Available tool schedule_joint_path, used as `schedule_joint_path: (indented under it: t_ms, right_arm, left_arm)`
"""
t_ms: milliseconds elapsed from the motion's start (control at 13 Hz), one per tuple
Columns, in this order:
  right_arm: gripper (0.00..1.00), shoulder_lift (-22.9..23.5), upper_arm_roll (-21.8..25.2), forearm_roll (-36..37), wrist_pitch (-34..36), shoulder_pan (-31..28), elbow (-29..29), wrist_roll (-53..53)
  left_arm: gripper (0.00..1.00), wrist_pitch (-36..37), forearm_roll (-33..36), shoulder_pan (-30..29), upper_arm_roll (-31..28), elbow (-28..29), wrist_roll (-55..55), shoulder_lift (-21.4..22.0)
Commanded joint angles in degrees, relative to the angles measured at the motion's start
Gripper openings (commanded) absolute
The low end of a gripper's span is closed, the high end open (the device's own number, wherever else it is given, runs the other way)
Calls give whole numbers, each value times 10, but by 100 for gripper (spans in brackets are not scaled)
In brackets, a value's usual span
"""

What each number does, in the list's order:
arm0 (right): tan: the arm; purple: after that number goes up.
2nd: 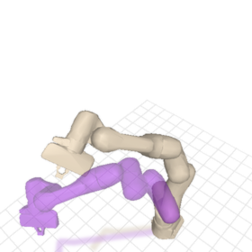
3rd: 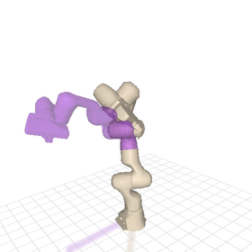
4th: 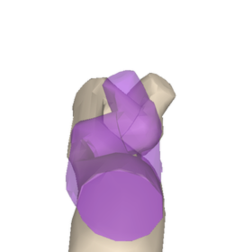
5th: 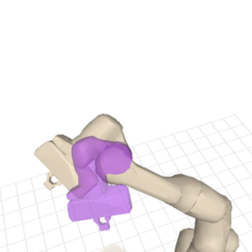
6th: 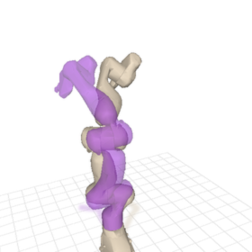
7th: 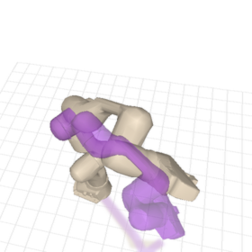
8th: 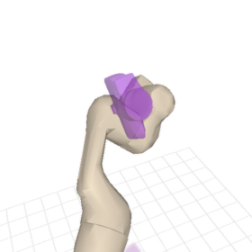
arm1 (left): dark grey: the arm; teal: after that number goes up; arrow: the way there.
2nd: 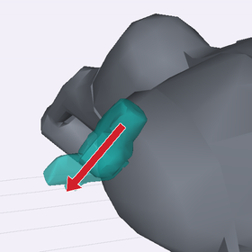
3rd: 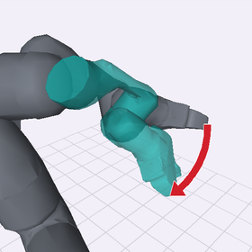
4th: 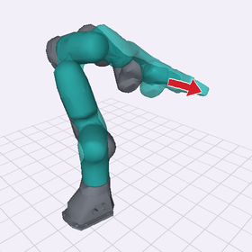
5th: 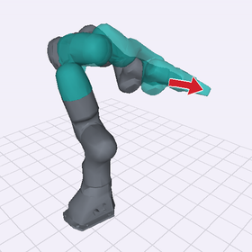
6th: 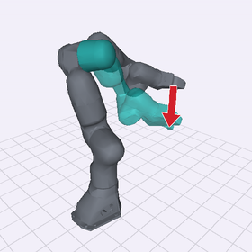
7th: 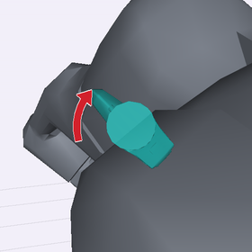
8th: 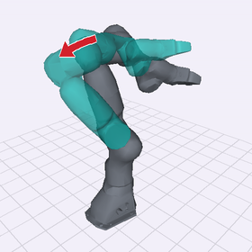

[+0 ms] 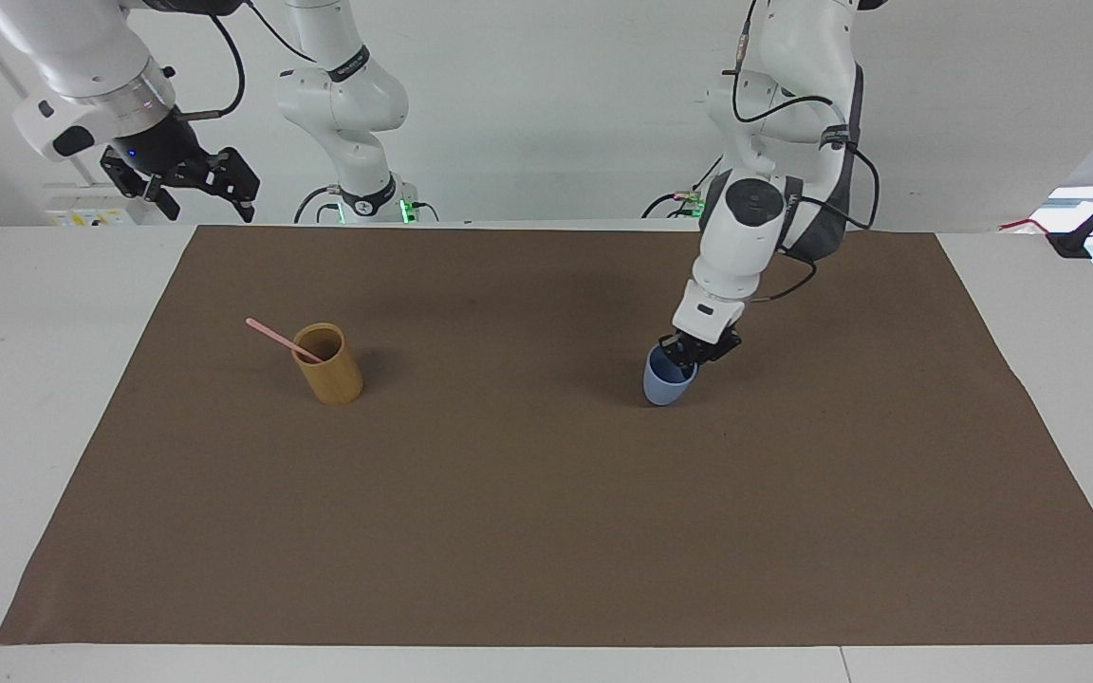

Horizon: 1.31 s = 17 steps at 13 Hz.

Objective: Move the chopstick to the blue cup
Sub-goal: 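Place the blue cup at table center while the right gripper reaches the straw, then grasp the pink straw with the right gripper while the left gripper retracts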

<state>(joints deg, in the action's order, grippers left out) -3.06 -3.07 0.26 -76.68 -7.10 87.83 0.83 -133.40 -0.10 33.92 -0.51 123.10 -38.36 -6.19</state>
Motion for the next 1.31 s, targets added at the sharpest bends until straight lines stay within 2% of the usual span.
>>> schedule_joint_path:
  t_ms: [0,77,154,231,308,385,462,538,692,846,1000,1077,1231]
  right_arm:
    - [100,-13,-1,-11,-6,-5,16,9]
    - [100,-13,-1,-11,-6,-5,16,10]
    - [100,-13,-1,-11,-6,-5,16,10]
    - [100,-13,0,-11,-6,-5,16,9]
    - [100,-13,0,-11,-6,-5,16,9]
    - [100,-14,1,-11,5,-7,18,9]
    - [100,-19,2,-11,32,-11,24,21]
    - [100,-20,2,-11,10,-11,29,45]
    - [100,-31,3,-15,-94,-12,91,69]
    - [100,-27,4,-53,-174,-18,158,140]
    - [100,-18,6,-82,-266,-27,229,152]
    - [100,-1,6,-109,-281,-47,241,188]
    - [100,25,6,-158,-305,-71,250,253]
  left_arm:
    - [0,-2,-7,27,-10,-12,-19,-16]
    - [1,-2,-7,33,-10,-12,-19,-15]
    - [8,-2,-8,32,-10,-11,-19,-15]
    - [31,-4,-7,32,-11,-11,-18,-15]
    - [78,-8,-7,30,-12,-13,-16,-16]
    - [100,-2,-7,27,-12,-22,-14,-18]
    - [100,8,-7,26,-12,-33,-13,-11]
    - [100,45,-7,21,-15,-49,-12,4]
    - [100,155,-6,3,-16,-119,-11,16]
    - [100,248,-1,-40,-17,-187,11,19]
    - [100,291,-1,-115,-19,-201,114,57]
    - [100,325,0,-164,-19,-207,188,81]
    - [100,428,31,-243,-19,-273,339,82]
